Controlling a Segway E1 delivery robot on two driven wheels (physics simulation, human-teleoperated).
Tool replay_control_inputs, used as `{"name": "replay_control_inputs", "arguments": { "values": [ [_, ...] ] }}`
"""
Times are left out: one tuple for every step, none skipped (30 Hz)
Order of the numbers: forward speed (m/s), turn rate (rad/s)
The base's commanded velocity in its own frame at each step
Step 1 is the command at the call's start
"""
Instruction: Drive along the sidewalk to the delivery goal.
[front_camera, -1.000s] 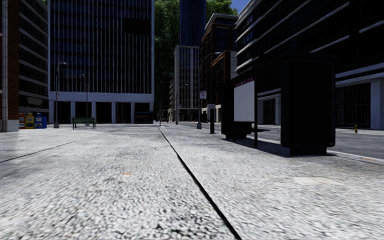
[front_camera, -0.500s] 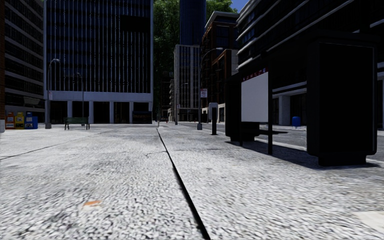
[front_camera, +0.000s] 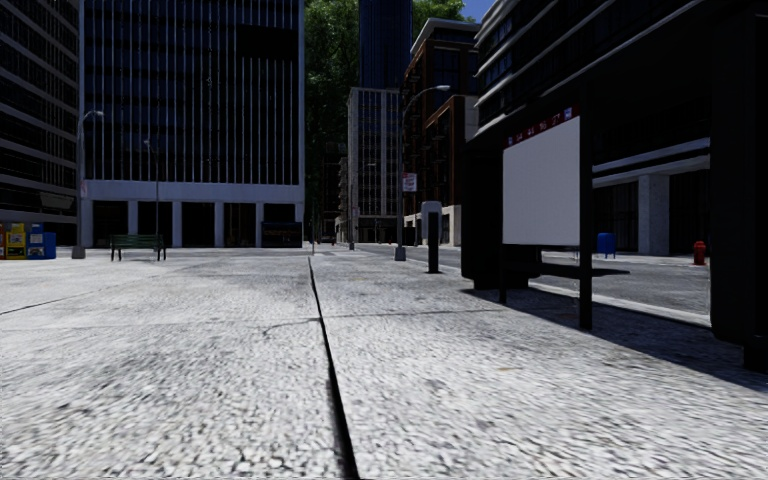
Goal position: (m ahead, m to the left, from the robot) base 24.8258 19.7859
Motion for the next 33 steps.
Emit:
{"name": "replay_control_inputs", "arguments": {
  "values": [
    [2.0,0.0],
    [2.0,0.0],
    [2.0,0.0],
    [2.0,0.0],
    [2.0,0.0],
    [2.0,0.0],
    [2.0,0.0],
    [2.0,0.0],
    [2.0,0.0],
    [2.0,0.0],
    [2.0,0.0],
    [2.0,0.0],
    [2.0,0.0],
    [2.0,0.0],
    [2.0,0.0],
    [2.0,0.0],
    [2.0,0.0],
    [2.0,0.0],
    [2.0,0.0],
    [2.0,0.0],
    [2.0,0.0],
    [2.0,0.0],
    [2.0,0.0],
    [2.0,0.0],
    [2.0,0.0],
    [2.0,0.0],
    [2.0,0.0],
    [2.0,0.0],
    [2.0,0.0],
    [2.0,0.0],
    [2.0,0.0],
    [2.0,0.0],
    [2.0,0.0]
  ]
}}
